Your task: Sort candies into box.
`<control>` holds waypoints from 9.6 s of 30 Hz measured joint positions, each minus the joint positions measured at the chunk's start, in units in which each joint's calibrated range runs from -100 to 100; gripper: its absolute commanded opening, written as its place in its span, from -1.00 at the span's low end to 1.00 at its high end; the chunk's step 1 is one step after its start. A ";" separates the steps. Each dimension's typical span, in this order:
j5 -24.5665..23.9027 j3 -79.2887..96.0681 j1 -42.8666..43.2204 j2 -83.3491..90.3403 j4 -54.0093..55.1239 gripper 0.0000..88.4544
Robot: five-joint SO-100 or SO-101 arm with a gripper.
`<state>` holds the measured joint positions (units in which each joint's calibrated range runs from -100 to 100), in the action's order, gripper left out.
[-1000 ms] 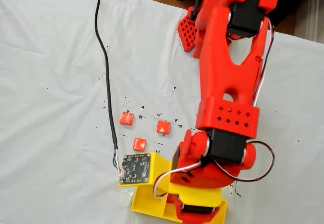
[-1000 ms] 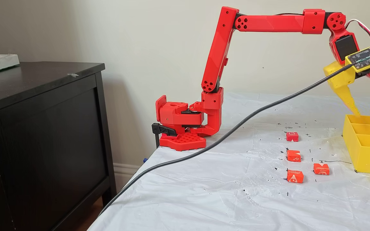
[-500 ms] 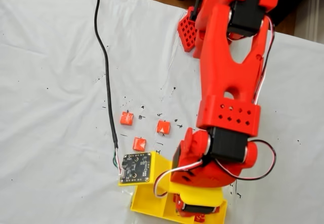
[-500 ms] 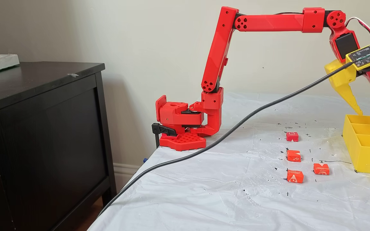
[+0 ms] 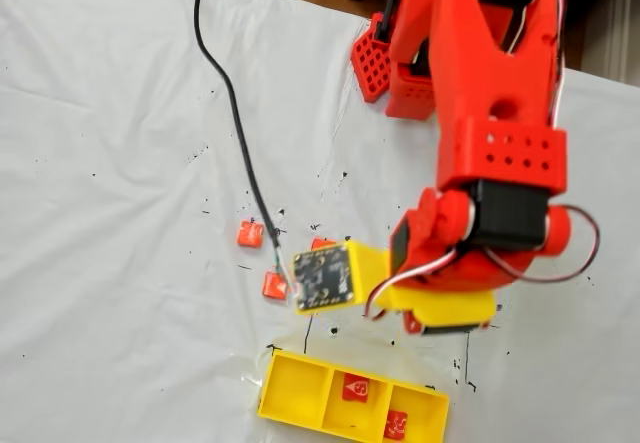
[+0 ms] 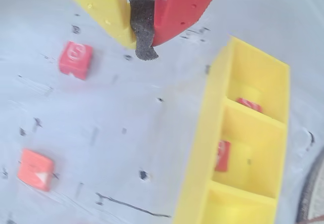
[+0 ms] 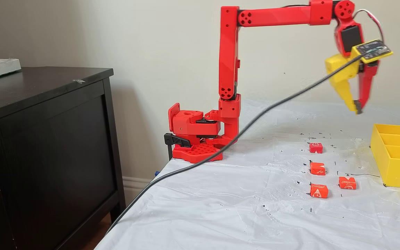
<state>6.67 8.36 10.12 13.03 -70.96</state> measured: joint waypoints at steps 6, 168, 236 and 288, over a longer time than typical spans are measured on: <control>1.03 14.09 2.52 6.36 -0.47 -0.92; 5.91 6.65 -16.42 -3.90 0.71 -1.00; 9.62 28.62 -18.29 -5.85 19.62 -0.90; -7.03 9.54 3.82 -4.84 37.21 -1.00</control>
<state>-0.37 17.90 13.94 8.19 -33.75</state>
